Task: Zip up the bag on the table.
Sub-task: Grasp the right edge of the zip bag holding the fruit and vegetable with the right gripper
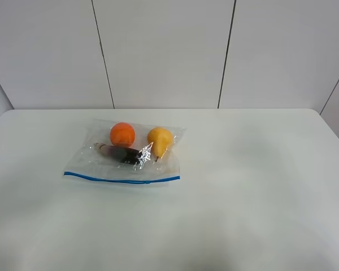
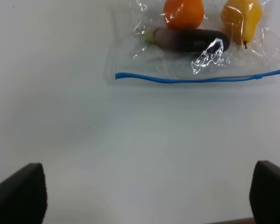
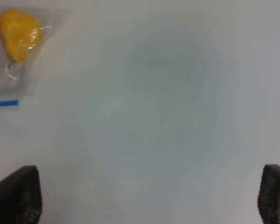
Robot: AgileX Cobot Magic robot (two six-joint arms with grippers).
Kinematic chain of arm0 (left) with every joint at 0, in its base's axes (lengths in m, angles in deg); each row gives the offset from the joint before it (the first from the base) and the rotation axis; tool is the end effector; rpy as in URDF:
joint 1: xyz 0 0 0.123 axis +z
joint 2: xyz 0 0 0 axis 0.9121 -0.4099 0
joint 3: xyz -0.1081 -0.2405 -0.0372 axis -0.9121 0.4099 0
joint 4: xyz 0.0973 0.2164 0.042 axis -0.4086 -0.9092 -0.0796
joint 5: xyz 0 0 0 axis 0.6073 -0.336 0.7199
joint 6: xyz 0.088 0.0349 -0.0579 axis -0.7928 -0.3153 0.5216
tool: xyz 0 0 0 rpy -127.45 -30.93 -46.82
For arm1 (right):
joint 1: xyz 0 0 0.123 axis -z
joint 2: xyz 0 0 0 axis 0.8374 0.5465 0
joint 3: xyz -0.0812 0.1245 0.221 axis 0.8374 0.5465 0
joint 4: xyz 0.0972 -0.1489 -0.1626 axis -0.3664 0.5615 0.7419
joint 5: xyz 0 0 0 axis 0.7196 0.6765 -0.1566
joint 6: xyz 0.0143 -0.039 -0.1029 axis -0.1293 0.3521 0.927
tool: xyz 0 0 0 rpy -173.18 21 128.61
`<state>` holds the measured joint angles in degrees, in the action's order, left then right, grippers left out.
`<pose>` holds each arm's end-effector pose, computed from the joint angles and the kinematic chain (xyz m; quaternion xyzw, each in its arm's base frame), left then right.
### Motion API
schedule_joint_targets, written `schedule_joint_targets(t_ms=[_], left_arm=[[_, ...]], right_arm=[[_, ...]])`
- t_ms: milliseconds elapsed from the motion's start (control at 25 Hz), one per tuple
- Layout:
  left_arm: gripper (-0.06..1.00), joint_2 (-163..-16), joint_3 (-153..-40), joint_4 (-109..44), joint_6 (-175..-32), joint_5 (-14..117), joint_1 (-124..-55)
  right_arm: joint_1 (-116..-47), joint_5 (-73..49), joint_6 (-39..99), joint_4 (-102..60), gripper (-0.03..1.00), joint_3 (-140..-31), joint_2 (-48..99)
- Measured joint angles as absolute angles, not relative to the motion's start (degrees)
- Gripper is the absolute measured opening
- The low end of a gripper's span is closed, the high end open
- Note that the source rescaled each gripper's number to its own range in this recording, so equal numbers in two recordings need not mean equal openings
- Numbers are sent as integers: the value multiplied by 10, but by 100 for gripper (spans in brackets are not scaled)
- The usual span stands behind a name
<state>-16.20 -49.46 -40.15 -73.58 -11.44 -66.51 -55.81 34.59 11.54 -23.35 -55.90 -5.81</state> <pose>0.0084 -0.0110 0.2728 0.0427 0.8590 -0.0378 0.5087 0.1397 0.0132 0.3345 -0.0084 0.9099 0.0662 0.4094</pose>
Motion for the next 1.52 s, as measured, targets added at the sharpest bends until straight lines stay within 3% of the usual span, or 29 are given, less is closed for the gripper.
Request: schedule_joint_targets(t_ms=[280, 640, 1400, 1520], left_arm=[[100, -162, -495, -401, -736, -114, -665], [100, -162, -495, -401, -736, -114, -665], [100, -162, -495, -401, -736, -115, -665], [100, -162, -495, -401, -736, -115, -665]], right_arm=[[-558, 344, 164, -356, 100, -685, 200], [-559, 340, 332, -618, 100, -703, 448], [-687, 293, 494, -844, 100, -703, 728], [-705, 278, 518, -893, 95, -704, 749]])
